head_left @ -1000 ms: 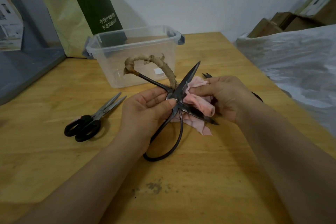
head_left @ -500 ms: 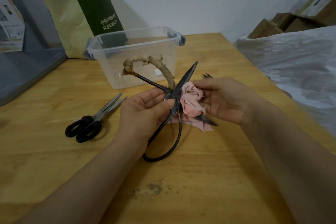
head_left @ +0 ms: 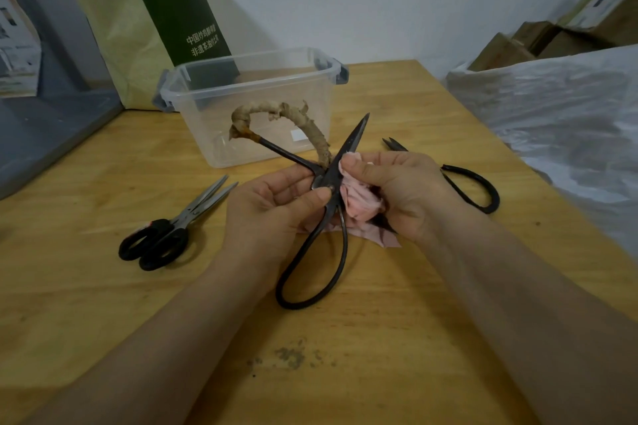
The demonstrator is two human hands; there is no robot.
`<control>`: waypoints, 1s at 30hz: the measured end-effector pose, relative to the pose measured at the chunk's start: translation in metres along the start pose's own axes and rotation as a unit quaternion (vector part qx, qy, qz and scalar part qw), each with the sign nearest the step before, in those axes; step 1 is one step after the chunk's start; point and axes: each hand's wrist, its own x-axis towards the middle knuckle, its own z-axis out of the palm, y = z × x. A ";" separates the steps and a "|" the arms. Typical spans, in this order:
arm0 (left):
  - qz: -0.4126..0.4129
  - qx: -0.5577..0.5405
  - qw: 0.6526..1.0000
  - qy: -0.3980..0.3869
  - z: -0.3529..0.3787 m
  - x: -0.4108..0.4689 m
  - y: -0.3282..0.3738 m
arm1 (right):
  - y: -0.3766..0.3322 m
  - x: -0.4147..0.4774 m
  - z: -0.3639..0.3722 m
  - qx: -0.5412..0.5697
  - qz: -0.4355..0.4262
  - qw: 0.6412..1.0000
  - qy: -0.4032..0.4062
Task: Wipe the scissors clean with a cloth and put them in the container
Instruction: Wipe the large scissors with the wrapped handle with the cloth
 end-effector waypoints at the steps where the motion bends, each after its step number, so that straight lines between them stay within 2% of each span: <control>1: 0.002 0.002 1.000 0.003 0.001 0.000 -0.001 | -0.001 0.002 0.000 0.019 0.002 1.000 0.010; 4: 0.003 0.004 1.000 0.010 0.001 0.000 -0.003 | -0.003 0.003 -0.004 0.043 0.009 0.999 -0.004; 8: -0.003 0.009 1.000 0.023 -0.002 0.000 -0.005 | -0.005 -0.007 -0.006 -0.036 0.021 0.996 -0.077; 13: 0.000 0.017 1.000 0.006 0.000 0.001 -0.005 | -0.001 0.000 -0.001 0.013 0.001 1.000 0.021; 15: 0.000 0.014 1.000 0.009 0.002 0.000 -0.004 | 0.000 0.003 0.000 0.032 0.001 0.999 0.035; 17: -0.004 0.006 1.000 0.020 0.001 0.001 -0.004 | -0.003 0.001 -0.003 0.037 0.020 0.999 0.008; 20: -0.009 0.010 0.999 0.030 -0.001 0.001 -0.005 | -0.006 -0.006 -0.006 -0.020 0.049 0.996 -0.071; 21: -0.010 0.013 0.999 0.029 -0.001 0.001 -0.005 | -0.006 -0.007 -0.006 -0.037 0.042 0.996 -0.074; 27: -0.009 0.028 1.000 0.008 0.001 0.001 -0.007 | -0.003 0.000 -0.001 0.028 0.010 0.999 0.033; 30: -0.005 0.022 1.000 0.016 0.002 0.000 -0.005 | -0.005 0.001 -0.002 0.049 0.019 0.998 0.030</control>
